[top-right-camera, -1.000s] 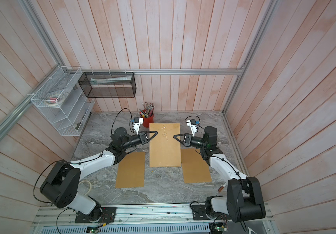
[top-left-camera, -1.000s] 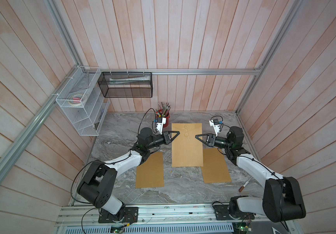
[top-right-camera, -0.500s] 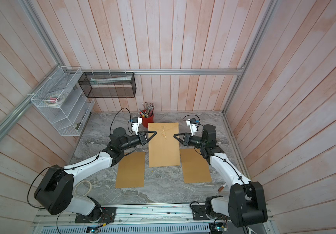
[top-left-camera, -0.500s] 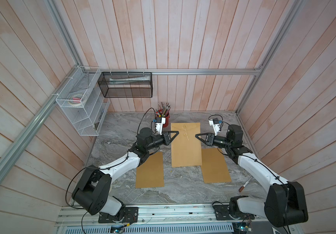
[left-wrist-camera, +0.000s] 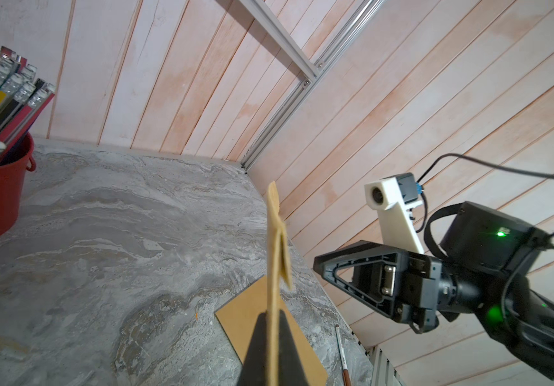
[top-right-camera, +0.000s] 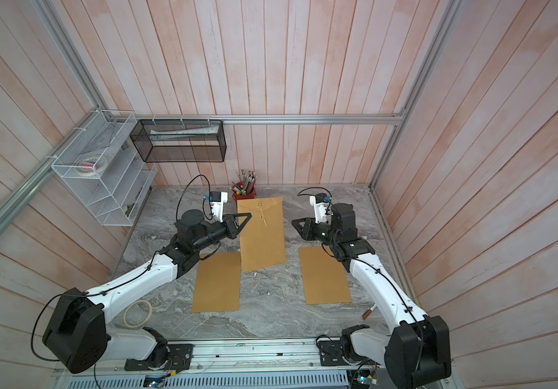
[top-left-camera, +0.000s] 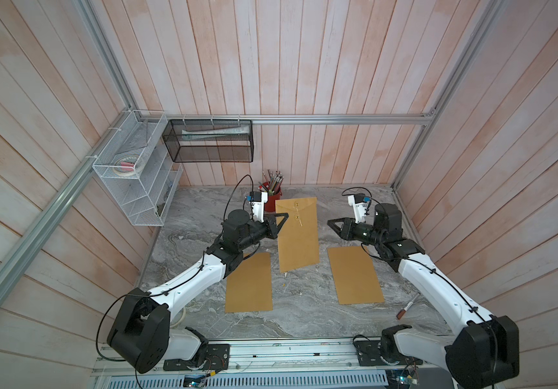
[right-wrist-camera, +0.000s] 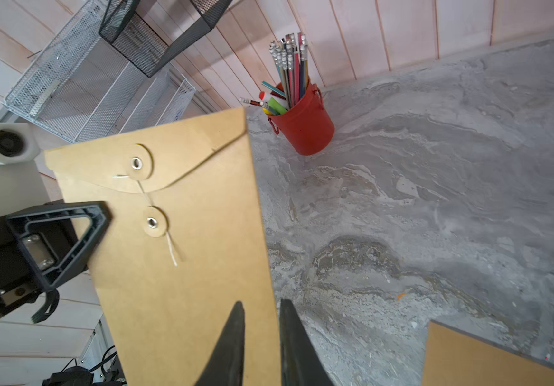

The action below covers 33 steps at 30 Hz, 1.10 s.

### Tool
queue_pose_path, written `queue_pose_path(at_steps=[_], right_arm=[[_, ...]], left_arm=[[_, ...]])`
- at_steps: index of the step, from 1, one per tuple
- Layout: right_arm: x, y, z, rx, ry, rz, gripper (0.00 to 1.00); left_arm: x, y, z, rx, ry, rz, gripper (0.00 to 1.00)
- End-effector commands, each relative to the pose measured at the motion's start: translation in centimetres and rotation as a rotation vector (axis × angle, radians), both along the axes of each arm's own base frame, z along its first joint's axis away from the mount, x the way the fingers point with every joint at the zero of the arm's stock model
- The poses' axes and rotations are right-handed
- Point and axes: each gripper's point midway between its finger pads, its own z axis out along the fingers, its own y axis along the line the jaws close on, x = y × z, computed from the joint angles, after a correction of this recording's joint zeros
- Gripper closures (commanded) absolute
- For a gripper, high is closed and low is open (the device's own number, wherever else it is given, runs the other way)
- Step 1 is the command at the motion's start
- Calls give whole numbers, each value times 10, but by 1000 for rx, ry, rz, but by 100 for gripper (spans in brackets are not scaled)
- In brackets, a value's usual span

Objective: Open the file bag

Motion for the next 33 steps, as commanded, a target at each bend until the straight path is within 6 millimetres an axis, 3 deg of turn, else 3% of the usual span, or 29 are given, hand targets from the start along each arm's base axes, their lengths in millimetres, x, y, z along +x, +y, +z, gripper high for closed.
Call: queue_pose_path(at_steps=[1, 9, 33], right_arm=[[6, 10, 6, -57, -28, -24, 78], [7, 49, 4, -95, -31, 35, 76], [-1, 83, -12, -97, 16, 125, 72]], left_arm=[[3, 0, 11, 27, -26, 40, 100], [2, -6, 10, 38, -16, 50, 100], [3, -10, 8, 36, -2, 41, 100]])
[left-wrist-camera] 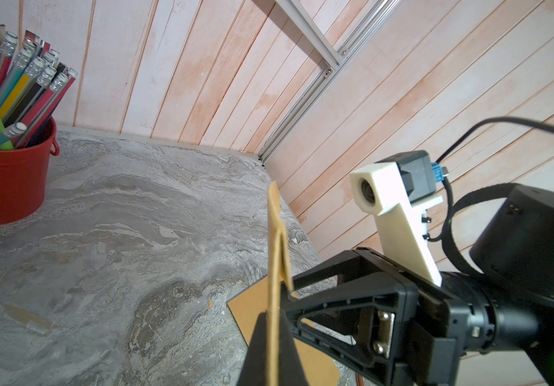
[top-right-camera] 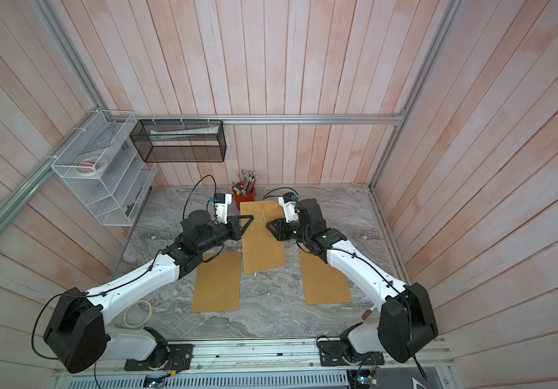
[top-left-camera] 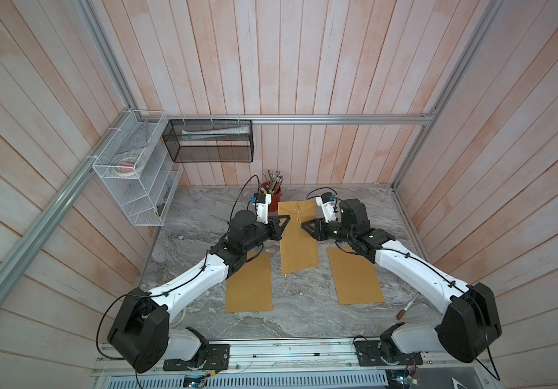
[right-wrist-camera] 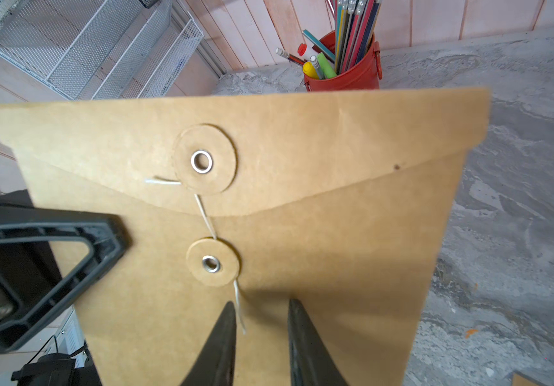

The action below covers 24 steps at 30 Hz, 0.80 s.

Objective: Open the file bag

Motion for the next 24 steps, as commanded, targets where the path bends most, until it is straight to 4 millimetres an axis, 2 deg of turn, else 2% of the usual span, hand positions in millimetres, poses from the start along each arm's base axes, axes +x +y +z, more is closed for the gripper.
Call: queue_pose_path(at_steps=[1, 18, 24], right_arm=[[1, 8, 9, 11, -12, 21, 72], [0, 16, 1, 12, 11, 42, 84], [0, 18, -1, 17, 15, 46, 94]], left_arm=[[4, -4, 14, -12, -28, -1, 100], [3, -4, 14, -14, -29, -3, 100], [3, -4, 13, -13, -28, -3, 100]])
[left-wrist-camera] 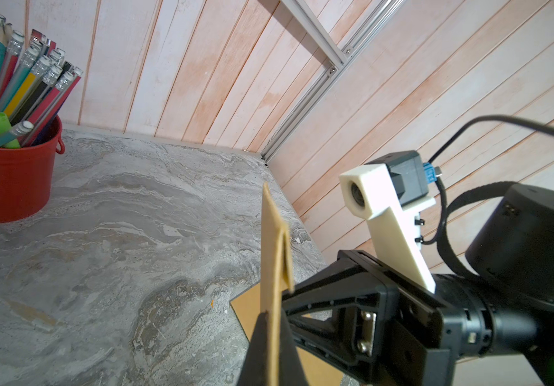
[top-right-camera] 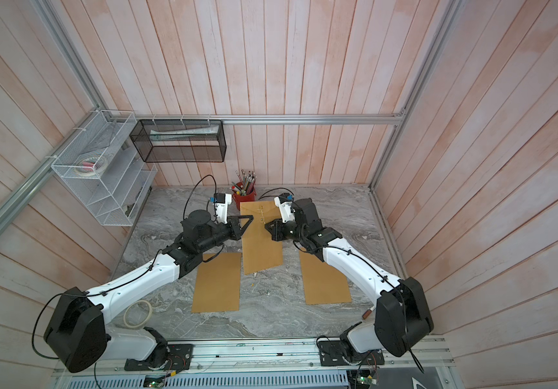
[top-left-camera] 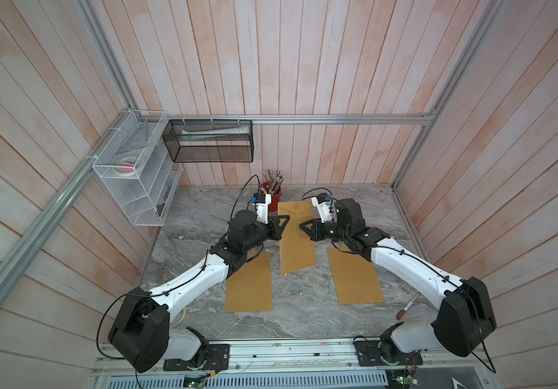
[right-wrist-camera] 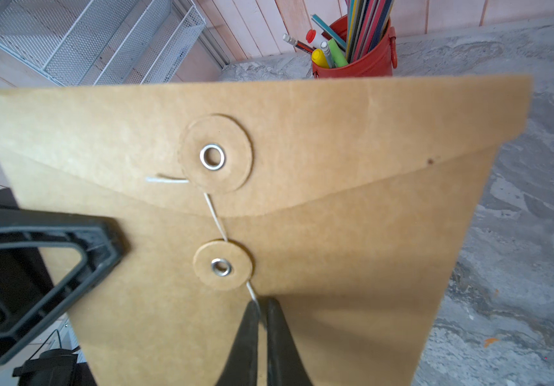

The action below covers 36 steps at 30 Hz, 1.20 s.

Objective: Open the file bag

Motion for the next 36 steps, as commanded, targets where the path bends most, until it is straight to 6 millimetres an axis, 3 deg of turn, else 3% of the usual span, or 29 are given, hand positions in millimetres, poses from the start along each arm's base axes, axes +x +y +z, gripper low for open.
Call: queue_pose_path(at_steps=[1, 6, 23, 36], right_arm=[[0, 8, 4, 21, -2, 24, 95], [2, 9, 6, 27, -8, 16, 100], [24, -6, 24, 6, -45, -63, 100], [30, -1, 40, 11, -76, -41, 100]], left_arm=[[2, -4, 16, -19, -36, -8, 100], [2, -4, 14, -15, -32, -9, 100], [-2, -1, 8, -14, -22, -8, 100], [-2, -2, 4, -16, -14, -12, 100]])
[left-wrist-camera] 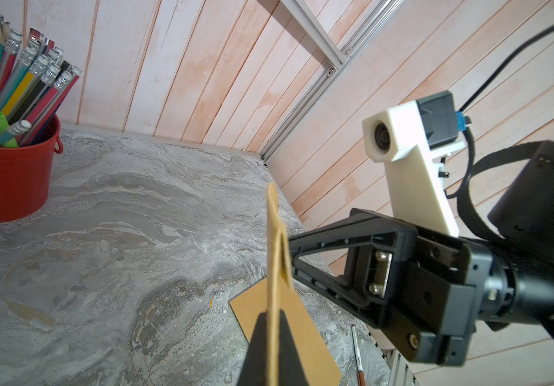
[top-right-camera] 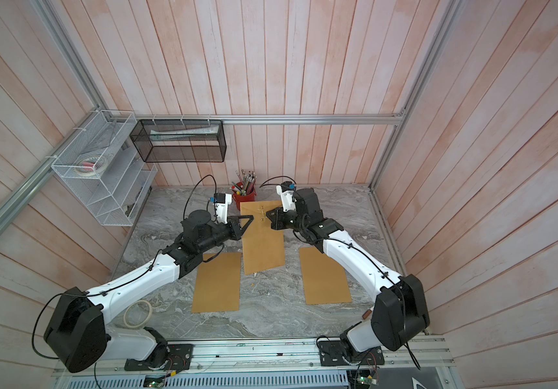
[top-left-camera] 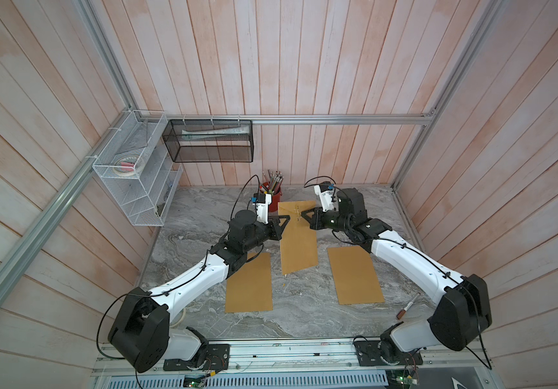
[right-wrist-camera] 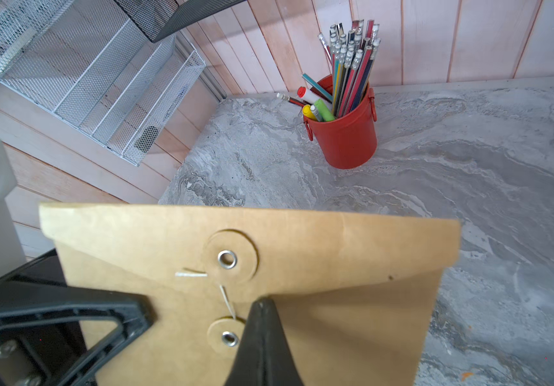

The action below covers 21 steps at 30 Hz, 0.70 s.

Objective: Open the file bag

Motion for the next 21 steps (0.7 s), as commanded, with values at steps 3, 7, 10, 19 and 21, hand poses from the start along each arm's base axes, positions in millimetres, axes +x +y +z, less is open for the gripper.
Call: queue_pose_path(at_steps=[3, 7, 10, 19, 21], right_arm=[[2, 5, 11, 10, -22, 29, 100], [-2, 11, 17, 30, -30, 64, 100], [-3, 13, 19, 31, -33, 72, 100], [-8, 18, 27, 61, -45, 105, 100], [-7, 19, 27, 65, -44, 110, 100]], left_arm=[[-1, -3, 1, -14, -9, -14, 100], [-1, -4, 1, -19, -8, -16, 100], [0, -5, 1, -20, -7, -16, 100], [0, -6, -1, -24, -3, -20, 100], [0, -6, -1, -26, -4, -22, 100]])
